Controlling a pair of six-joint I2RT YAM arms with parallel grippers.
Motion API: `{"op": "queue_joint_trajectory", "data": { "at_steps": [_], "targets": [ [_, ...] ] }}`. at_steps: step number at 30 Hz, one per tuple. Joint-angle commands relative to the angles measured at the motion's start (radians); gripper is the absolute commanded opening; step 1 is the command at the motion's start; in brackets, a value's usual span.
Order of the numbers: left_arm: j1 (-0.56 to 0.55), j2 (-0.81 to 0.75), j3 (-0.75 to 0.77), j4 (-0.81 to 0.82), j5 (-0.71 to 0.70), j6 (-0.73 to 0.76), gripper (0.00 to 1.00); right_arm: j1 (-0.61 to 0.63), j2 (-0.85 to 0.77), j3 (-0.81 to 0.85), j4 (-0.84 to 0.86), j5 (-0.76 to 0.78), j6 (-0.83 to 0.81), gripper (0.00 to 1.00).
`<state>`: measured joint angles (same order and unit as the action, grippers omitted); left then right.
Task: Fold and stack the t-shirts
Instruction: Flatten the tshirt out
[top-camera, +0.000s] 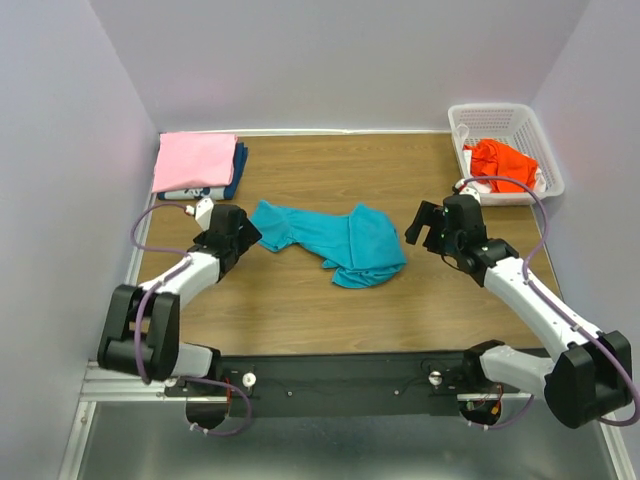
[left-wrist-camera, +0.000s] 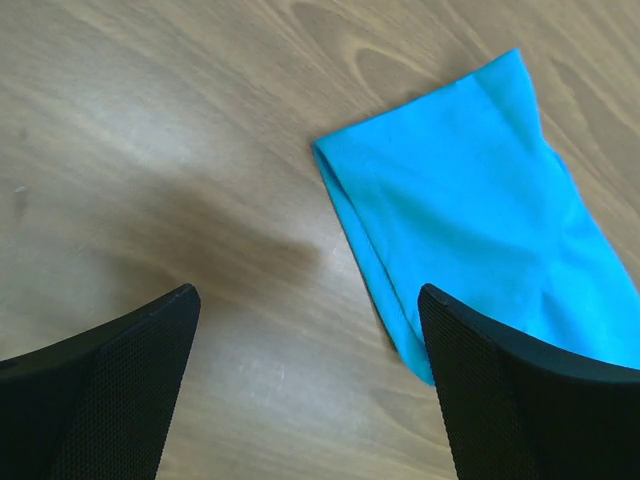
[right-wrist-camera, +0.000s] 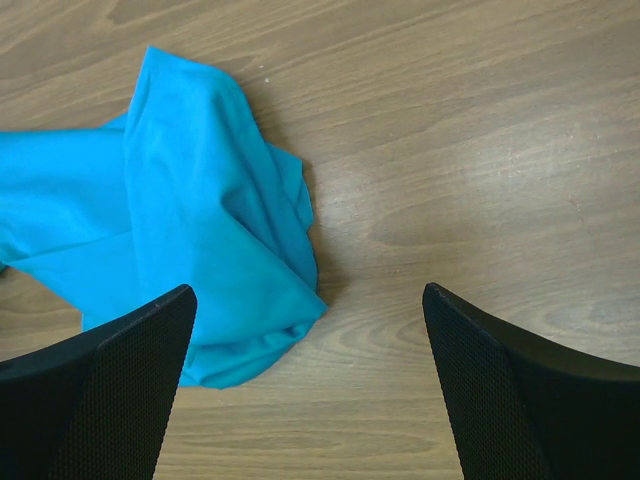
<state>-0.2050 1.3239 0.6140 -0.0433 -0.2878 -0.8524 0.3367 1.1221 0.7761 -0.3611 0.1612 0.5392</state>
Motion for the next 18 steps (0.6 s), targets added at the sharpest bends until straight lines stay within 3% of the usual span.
{"op": "queue_joint_trajectory", "data": {
  "at_steps": [1,7,10,11,13,16,18],
  "targets": [
    [0.029,0.122,0.094,0.077,0.076,0.068,0.95,-0.001,-0.002,-0.012,0.016,-0.005,0.041,1.0],
    [0.042,0.27,0.191,0.071,0.062,0.084,0.94,-0.001,-0.01,-0.017,0.017,-0.008,0.042,1.0],
    [0.052,0.331,0.228,0.071,0.087,0.098,0.81,-0.001,-0.01,-0.018,0.021,-0.003,0.039,1.0],
    [0.052,0.359,0.237,0.068,0.104,0.116,0.67,-0.001,-0.011,-0.018,0.021,0.007,0.038,1.0],
    [0.049,0.367,0.237,0.082,0.136,0.127,0.67,-0.001,-0.001,-0.015,0.021,0.017,0.039,1.0],
    [0.049,0.371,0.237,0.08,0.136,0.138,0.55,-0.001,0.022,-0.009,0.034,0.009,0.032,1.0],
    [0.047,0.373,0.237,0.082,0.134,0.144,0.41,0.001,0.036,-0.009,0.059,-0.024,0.007,1.0]
  ]
}}
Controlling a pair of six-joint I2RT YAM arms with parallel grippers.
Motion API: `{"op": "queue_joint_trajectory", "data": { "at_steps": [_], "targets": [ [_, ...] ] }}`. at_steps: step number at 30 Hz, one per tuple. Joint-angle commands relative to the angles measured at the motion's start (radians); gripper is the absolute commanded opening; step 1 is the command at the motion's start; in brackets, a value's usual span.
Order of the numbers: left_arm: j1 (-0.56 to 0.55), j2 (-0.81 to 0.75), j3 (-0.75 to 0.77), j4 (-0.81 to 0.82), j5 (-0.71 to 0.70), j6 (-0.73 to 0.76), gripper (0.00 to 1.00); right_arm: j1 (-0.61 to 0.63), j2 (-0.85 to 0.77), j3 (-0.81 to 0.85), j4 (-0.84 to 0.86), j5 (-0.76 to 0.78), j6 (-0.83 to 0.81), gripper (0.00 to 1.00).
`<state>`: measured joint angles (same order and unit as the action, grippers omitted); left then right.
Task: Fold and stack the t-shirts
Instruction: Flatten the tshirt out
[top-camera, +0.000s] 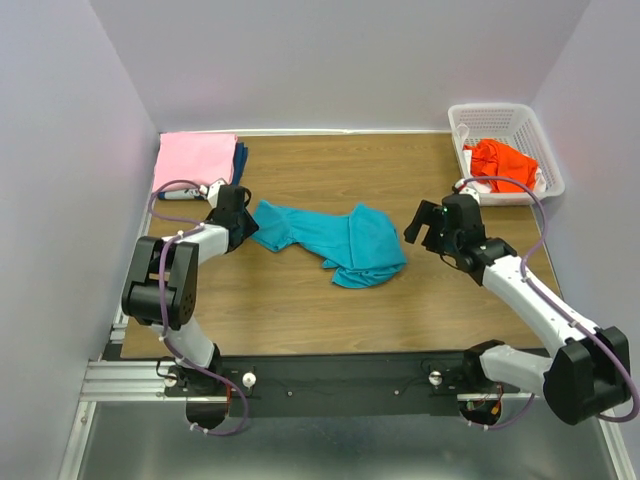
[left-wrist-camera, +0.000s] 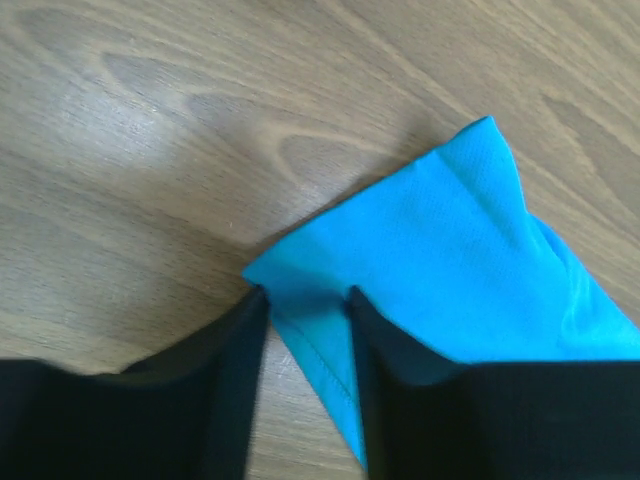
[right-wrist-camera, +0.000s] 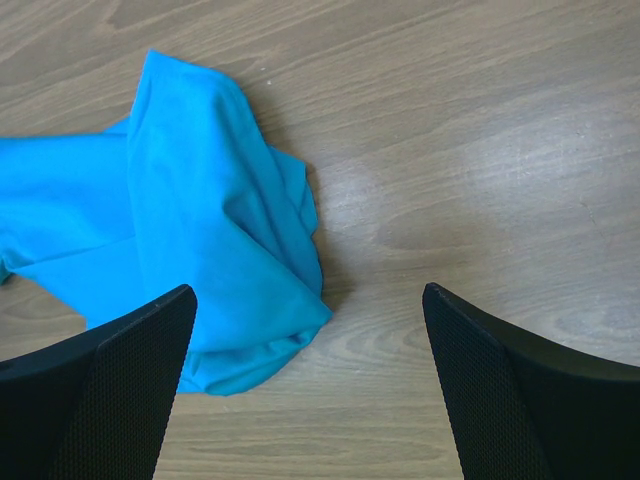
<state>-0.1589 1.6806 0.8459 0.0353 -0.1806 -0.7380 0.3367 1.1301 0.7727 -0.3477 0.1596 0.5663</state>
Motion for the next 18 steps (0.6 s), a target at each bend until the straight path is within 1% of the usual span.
{"op": "queue_joint_trajectory", "data": {
  "at_steps": [1,2,4,5,7,8,10,11,13,15,16,18],
  "targets": [
    [0.001,0.021,0.01,0.003,0.026,0.031,0.33,0.008,0.042,-0.003,0.056,-0.041,-0.046,1.0],
    [0.001,0.022,0.013,0.002,0.015,0.035,0.2,0.019,0.046,0.0,0.071,-0.057,-0.055,1.0],
    [0.002,0.031,0.027,-0.003,0.013,0.041,0.06,0.054,0.068,0.01,0.085,-0.052,-0.08,1.0],
    [0.002,0.039,0.031,-0.003,0.015,0.049,0.01,0.096,0.077,0.02,0.096,-0.048,-0.103,1.0],
    [0.002,0.041,0.033,0.001,0.012,0.058,0.0,0.143,0.095,0.036,0.104,-0.035,-0.129,1.0],
    [0.002,0.033,0.027,0.008,0.012,0.057,0.0,0.194,0.121,0.042,0.114,-0.032,-0.149,1.0],
    [0.002,0.019,-0.002,0.037,0.007,0.057,0.0,0.248,0.157,0.077,0.121,-0.023,-0.163,1.0],
    [0.002,0.002,-0.011,0.046,0.006,0.051,0.0,0.302,0.21,0.109,0.122,-0.014,-0.178,1.0],
    [0.002,-0.01,-0.033,0.064,0.013,0.052,0.0,0.353,0.278,0.147,0.121,0.014,-0.184,1.0],
    [0.002,-0.022,-0.044,0.072,0.032,0.06,0.0,0.427,0.377,0.207,0.113,0.073,-0.151,1.0],
    [0.002,-0.022,-0.047,0.074,0.032,0.058,0.0,0.427,0.408,0.227,0.107,0.101,-0.151,1.0],
    [0.002,-0.03,-0.054,0.078,0.021,0.055,0.0,0.466,0.468,0.264,0.086,0.184,-0.103,1.0]
  ]
}}
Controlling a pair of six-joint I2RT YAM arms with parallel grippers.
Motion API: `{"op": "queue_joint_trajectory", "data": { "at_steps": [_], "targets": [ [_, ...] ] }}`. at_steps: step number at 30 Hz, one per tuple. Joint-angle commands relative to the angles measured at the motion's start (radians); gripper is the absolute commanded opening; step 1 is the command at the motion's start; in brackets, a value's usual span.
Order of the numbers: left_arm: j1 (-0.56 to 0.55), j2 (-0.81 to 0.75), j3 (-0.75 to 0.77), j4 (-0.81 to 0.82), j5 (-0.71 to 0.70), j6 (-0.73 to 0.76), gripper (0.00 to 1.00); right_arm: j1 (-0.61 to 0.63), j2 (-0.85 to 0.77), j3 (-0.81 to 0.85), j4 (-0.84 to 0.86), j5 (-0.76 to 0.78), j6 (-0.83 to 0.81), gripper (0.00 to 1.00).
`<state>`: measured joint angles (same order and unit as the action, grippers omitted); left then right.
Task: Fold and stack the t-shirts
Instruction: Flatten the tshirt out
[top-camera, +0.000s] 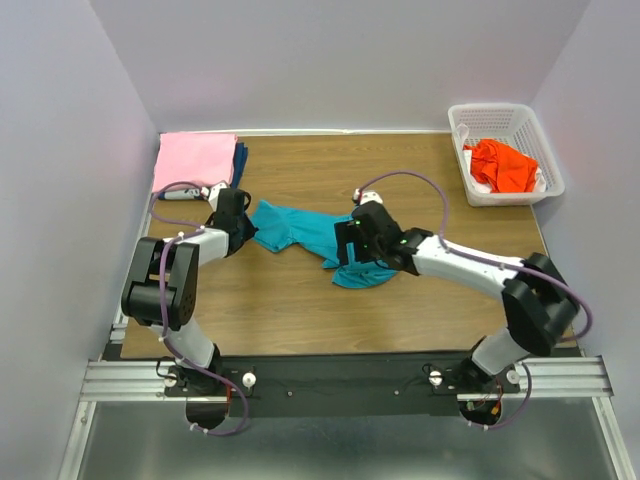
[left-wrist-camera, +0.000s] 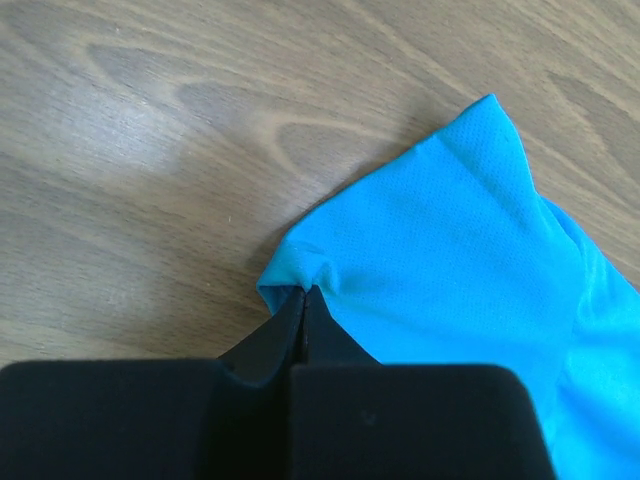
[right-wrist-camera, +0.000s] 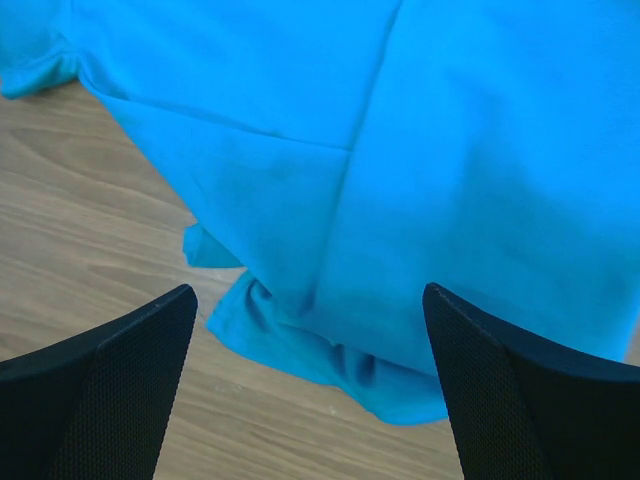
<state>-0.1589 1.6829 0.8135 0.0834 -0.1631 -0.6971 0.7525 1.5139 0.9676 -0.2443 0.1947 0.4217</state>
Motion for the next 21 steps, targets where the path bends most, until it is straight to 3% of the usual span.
{"op": "queue_joint_trajectory", "data": {
  "at_steps": [1,6,10,18,19,21],
  "targets": [
    [0.002,-0.034,-0.028,0.03,0.004,0.015,0.0,0.057,0.132,0.104,-0.032,0.175,0.057,1.0],
    [0.002,-0.037,-0.031,0.035,0.008,0.015,0.0,0.097,0.258,0.189,-0.116,0.305,0.118,0.92],
    [0.002,-0.042,-0.037,0.038,0.01,0.015,0.0,0.097,0.301,0.204,-0.145,0.37,0.164,0.65],
    [0.002,-0.045,-0.04,0.039,-0.004,0.011,0.0,0.097,0.35,0.212,-0.179,0.391,0.181,0.49],
    [0.002,-0.043,-0.04,0.039,-0.007,0.011,0.0,0.097,0.35,0.212,-0.181,0.394,0.181,0.41],
    [0.002,-0.045,-0.039,0.038,-0.01,0.011,0.0,0.097,0.348,0.212,-0.191,0.417,0.18,0.35]
  ]
}}
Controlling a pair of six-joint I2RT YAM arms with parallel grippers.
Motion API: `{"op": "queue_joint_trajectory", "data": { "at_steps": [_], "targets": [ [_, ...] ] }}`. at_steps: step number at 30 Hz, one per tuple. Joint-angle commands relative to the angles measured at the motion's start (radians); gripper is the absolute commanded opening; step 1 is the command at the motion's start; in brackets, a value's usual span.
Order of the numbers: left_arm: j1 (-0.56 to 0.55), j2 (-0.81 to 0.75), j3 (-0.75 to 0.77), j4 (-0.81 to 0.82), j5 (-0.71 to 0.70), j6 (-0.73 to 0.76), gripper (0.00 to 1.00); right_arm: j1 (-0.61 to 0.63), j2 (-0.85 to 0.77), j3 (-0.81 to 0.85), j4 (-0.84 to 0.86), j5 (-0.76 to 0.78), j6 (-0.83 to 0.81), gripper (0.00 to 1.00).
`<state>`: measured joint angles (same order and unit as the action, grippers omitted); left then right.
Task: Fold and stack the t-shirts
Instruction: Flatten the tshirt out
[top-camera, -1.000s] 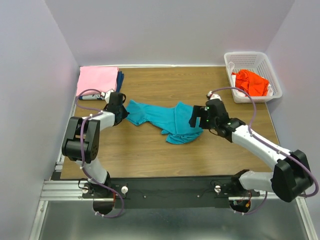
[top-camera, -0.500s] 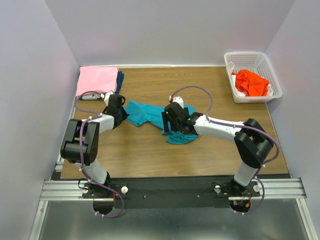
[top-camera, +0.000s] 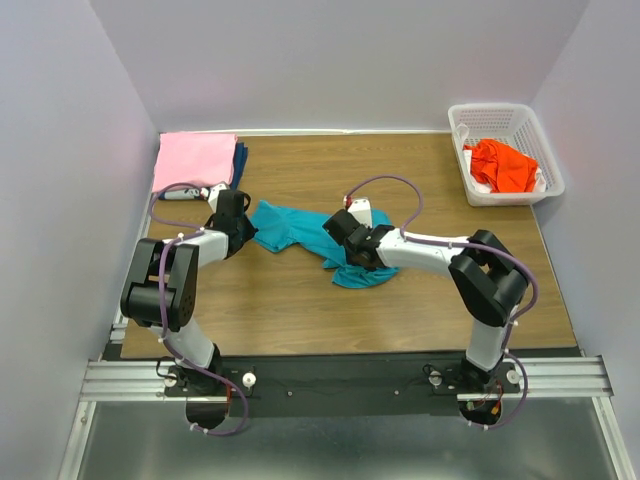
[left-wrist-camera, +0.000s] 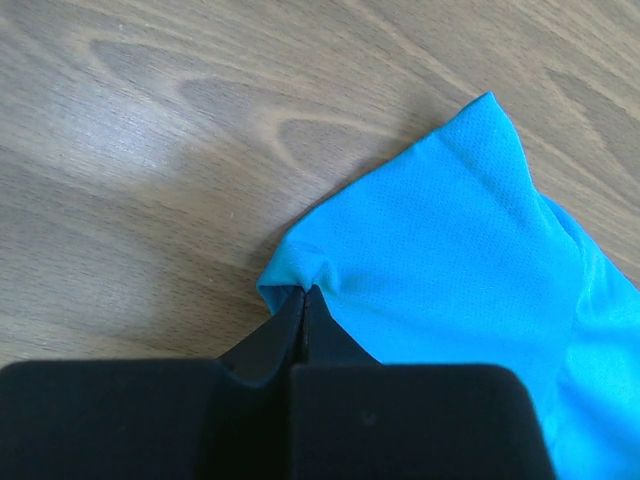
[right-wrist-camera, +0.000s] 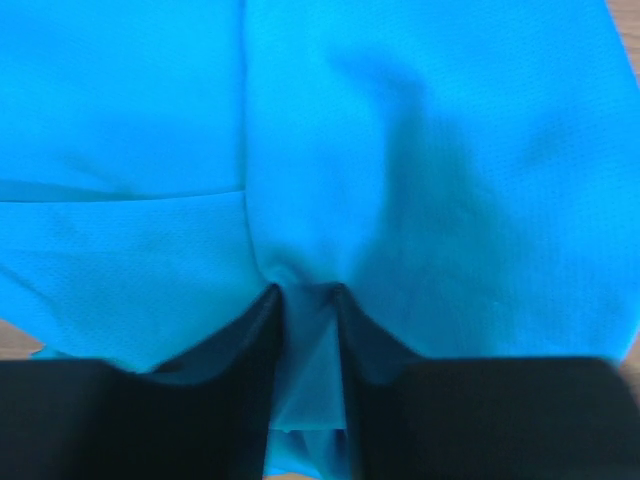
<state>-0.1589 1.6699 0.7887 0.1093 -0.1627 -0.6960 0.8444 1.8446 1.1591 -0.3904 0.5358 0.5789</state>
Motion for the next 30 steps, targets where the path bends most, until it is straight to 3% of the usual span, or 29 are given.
{"op": "queue_joint_trajectory", "data": {
  "at_steps": [1,6,7,21,25,30],
  "targets": [
    [0.002,-0.035,-0.014,0.01,-0.012,0.01,0.0,0.007,0.015,0.019,-0.051,0.088,0.029,0.29],
    [0.002,-0.065,-0.022,0.009,-0.021,0.009,0.0,0.005,-0.05,0.01,-0.096,0.185,0.052,0.09],
    [0.002,-0.074,-0.026,0.009,-0.023,0.009,0.0,0.005,-0.073,0.002,-0.097,0.196,0.053,0.01],
    [0.001,-0.378,-0.112,0.027,-0.023,-0.025,0.0,-0.037,-0.491,-0.147,-0.096,0.268,0.11,0.01],
    [-0.002,-0.493,-0.126,0.049,0.005,-0.03,0.0,-0.047,-0.51,-0.17,-0.087,0.266,0.154,0.01],
    [-0.031,-0.614,-0.042,0.073,0.048,-0.016,0.0,-0.068,-0.498,-0.023,-0.076,0.335,0.089,0.01]
  ]
}}
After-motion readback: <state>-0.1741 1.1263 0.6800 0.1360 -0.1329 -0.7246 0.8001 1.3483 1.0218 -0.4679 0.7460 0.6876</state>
